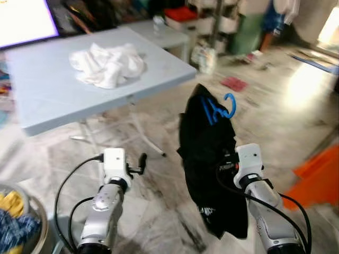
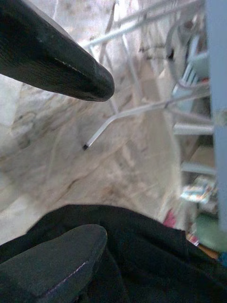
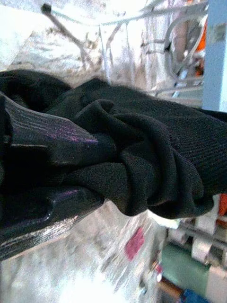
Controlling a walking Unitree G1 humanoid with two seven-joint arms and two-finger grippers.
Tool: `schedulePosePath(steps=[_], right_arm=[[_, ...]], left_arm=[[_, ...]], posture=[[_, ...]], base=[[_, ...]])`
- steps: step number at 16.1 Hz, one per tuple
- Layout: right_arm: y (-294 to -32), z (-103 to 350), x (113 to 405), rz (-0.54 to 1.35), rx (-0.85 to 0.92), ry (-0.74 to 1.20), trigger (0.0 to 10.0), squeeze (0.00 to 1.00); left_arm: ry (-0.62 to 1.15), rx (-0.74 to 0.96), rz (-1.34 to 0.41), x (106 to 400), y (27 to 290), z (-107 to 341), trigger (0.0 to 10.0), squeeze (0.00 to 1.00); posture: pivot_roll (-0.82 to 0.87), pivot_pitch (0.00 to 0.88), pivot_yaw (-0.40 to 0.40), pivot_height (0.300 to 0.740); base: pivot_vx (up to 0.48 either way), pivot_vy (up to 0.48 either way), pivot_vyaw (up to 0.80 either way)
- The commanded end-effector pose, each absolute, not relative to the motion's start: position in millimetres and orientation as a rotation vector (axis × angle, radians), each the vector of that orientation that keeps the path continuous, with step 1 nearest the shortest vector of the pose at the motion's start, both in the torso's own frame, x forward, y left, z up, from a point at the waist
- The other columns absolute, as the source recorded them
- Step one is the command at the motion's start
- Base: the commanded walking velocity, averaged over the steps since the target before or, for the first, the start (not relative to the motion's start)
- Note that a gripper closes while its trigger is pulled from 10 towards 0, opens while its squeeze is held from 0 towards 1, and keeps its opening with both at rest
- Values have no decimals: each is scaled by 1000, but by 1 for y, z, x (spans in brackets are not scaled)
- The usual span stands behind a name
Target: Hang hanger
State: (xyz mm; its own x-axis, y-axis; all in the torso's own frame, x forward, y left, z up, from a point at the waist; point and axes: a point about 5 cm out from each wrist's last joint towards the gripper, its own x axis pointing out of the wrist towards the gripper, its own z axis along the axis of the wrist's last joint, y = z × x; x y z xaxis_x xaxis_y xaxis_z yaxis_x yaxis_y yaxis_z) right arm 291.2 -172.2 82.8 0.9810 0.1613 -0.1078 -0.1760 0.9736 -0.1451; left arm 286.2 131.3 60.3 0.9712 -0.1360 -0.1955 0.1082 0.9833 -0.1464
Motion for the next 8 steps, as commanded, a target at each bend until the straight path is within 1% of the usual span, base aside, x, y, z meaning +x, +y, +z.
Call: schedulePosePath(steps=[1,8], right_arm=[[-180,95,294,143,-152,42,10000,0],[-180,95,291,147,-155,42,10000,0]], left_arm=[[200,-156,-158,286,121,62,10000,0],[187,-184,-163,286,121,64,10000,0]], posture=[[-1,0,-32,740],[-4,0,-33,740]], base=[[0,0,0],[0,0,0]])
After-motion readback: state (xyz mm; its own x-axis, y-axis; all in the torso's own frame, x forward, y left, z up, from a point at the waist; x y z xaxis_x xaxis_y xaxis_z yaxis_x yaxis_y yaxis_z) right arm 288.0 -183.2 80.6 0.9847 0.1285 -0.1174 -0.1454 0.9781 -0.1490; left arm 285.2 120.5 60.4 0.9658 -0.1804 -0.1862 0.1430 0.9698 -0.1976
